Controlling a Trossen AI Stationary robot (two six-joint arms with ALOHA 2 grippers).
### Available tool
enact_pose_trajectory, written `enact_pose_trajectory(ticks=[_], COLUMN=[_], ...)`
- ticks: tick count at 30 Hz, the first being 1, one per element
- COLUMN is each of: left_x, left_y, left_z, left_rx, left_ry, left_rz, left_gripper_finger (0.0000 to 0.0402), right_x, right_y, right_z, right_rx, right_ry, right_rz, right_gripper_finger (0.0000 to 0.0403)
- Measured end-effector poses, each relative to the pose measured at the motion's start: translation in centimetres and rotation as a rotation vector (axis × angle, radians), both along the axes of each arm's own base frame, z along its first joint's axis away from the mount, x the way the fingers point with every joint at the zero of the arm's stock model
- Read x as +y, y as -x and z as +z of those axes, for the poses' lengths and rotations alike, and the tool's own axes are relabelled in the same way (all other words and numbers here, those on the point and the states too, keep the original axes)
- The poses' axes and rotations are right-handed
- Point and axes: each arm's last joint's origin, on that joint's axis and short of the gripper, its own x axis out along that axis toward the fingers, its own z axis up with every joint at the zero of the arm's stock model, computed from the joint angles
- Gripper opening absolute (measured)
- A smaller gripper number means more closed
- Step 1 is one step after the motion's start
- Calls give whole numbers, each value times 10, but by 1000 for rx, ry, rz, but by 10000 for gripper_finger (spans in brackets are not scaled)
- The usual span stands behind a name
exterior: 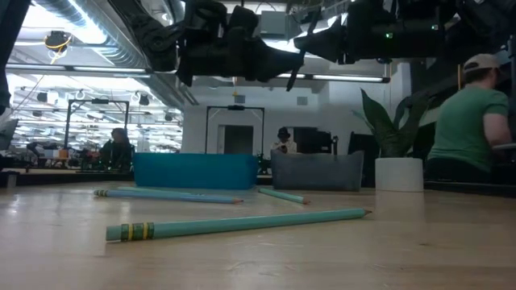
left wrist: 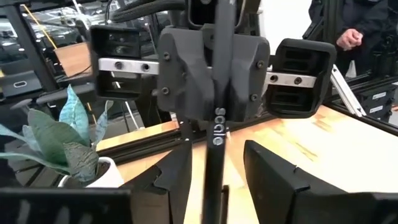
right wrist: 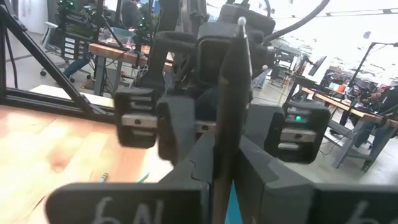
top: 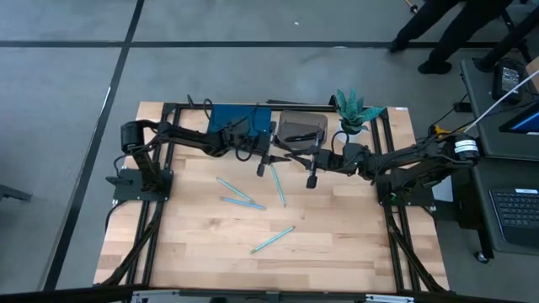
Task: Sort pens & pencils
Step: Put the black pen into the black bin
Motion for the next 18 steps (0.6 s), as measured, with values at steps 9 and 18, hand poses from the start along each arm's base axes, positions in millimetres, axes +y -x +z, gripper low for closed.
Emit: enact_pose_trajectory(ticks=[9, 18], left_x=[23, 15], left_y=[27, 60], left_z=[16, 48], left_rx=[159, 224], left_ry=[45, -44], left_rz=[84, 68], left_gripper_finger=[138, 137], right_x=[0, -1], right_y=[13, 21], right_z=[14, 17], right_rx=[14, 67], right_ry=[-1, 11], right_rz=[-34, -82], right_gripper_finger=[35, 35])
